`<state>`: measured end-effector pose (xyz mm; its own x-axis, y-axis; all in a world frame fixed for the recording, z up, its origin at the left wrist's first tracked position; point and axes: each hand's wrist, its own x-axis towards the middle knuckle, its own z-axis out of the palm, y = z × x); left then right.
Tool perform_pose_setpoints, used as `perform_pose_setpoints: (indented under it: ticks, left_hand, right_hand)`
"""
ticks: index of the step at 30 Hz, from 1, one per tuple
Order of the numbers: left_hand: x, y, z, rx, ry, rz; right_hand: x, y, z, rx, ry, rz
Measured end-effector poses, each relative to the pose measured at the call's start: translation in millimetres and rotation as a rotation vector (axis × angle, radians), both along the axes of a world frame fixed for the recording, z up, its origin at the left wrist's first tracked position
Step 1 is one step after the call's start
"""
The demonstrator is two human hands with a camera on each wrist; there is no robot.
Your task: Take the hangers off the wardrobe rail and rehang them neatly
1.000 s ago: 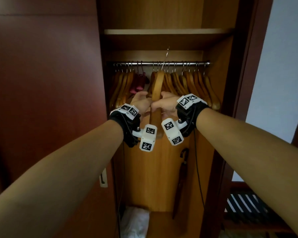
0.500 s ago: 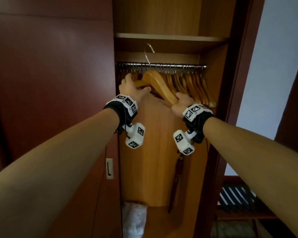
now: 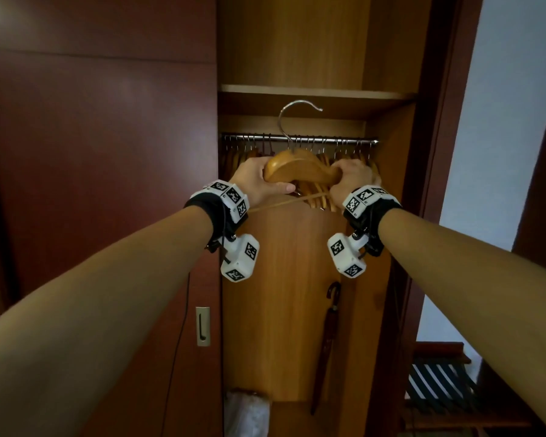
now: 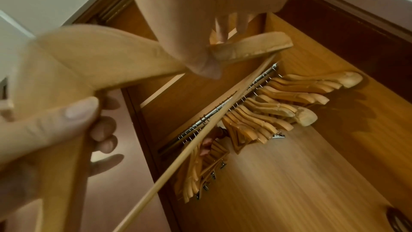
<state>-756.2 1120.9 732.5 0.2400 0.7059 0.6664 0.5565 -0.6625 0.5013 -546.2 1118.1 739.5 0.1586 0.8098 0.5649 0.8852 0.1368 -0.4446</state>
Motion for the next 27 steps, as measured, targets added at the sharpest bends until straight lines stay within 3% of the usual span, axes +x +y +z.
perform_pose_setpoints:
  ticks: [5,10,17,22,24,27]
  left_hand:
    - [4,6,-2,-0.006,-0.088,-0.009]
    - [12,12,-3,-0.051,-0.289,0.031]
    - [34,22,1,-0.287,-0.738,-0.091]
    - [58,21,5,-0.404,-0.927,-0.218]
    - [64,25,4,-0.432,-0.954,-0.244]
    - [67,36,3,-0.455,-0.838,-0.195]
  right_hand:
    - [-5,5,3,-0.016,0.068,0.039]
    - [-17,4,-2,0.059,0.131,0.134]
    - [-37,-10,-18,-0.429,-0.003,0.494]
    - [-43,-3,-31,-0.298,0.019,0.529]
    - [-37,3,-32,-0.262,0.087,0.515]
    - [-24,16,-35,-0.273,0.251,0.498]
